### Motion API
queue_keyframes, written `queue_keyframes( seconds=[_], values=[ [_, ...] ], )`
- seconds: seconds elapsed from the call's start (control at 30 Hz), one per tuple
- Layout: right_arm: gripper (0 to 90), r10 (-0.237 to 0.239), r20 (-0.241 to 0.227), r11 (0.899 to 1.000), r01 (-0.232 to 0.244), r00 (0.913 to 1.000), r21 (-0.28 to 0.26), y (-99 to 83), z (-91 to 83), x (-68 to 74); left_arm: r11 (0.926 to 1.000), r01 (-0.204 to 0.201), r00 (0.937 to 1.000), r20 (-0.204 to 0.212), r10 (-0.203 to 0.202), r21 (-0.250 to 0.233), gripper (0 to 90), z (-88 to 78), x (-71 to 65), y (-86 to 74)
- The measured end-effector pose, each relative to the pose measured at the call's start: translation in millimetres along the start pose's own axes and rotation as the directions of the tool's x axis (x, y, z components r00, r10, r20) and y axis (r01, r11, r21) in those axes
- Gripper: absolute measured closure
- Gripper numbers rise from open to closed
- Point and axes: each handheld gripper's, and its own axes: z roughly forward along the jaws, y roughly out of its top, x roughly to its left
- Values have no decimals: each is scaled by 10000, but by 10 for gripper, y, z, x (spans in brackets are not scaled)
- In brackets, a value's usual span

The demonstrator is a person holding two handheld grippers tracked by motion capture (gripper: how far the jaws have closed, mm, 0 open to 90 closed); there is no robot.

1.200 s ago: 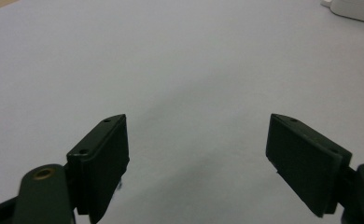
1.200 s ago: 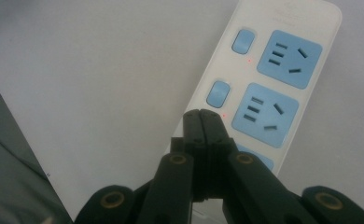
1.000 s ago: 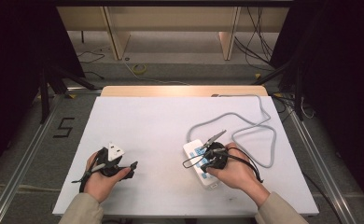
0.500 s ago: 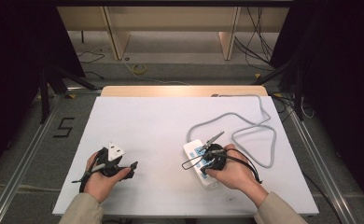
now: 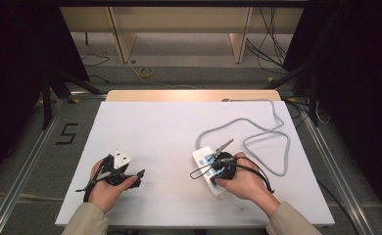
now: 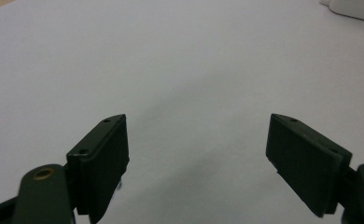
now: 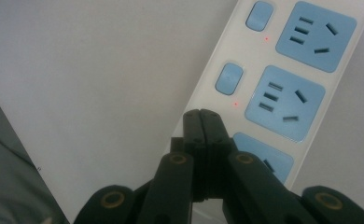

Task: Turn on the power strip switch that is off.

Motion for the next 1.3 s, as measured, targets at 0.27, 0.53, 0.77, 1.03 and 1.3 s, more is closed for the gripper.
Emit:
queue_keyframes(
  seconds=[0.27, 0.53, 0.77, 1.03, 1.3],
  values=[
    [900, -18, 83, 10000, 18, 10000, 10, 3, 3, 4, 10000, -4, 10000, 2, 4, 10, 211, 0, -1, 1],
    [900, -28, 130, 10000, 27, 9999, 27, 4, 9, 15, 10000, 22, 10000, 7, -22, -20, 211, 5, -6, 2],
    [900, 87, 121, 10000, -87, 9999, 39, 6, 22, 22, 10000, -6, 10000, 17, 6, -19, 211, 6, -8, 4],
    [900, 101, 200, 9999, -103, 9997, 125, 9, 31, 32, 10000, -3, 10000, 16, 3, -18, 211, 6, -10, 4],
    [900, 218, 237, 9996, -222, 9995, 154, 14, 36, 40, 10000, -2, 10000, 30, 2, -28, 211, 6, -13, 5]
  ],
)
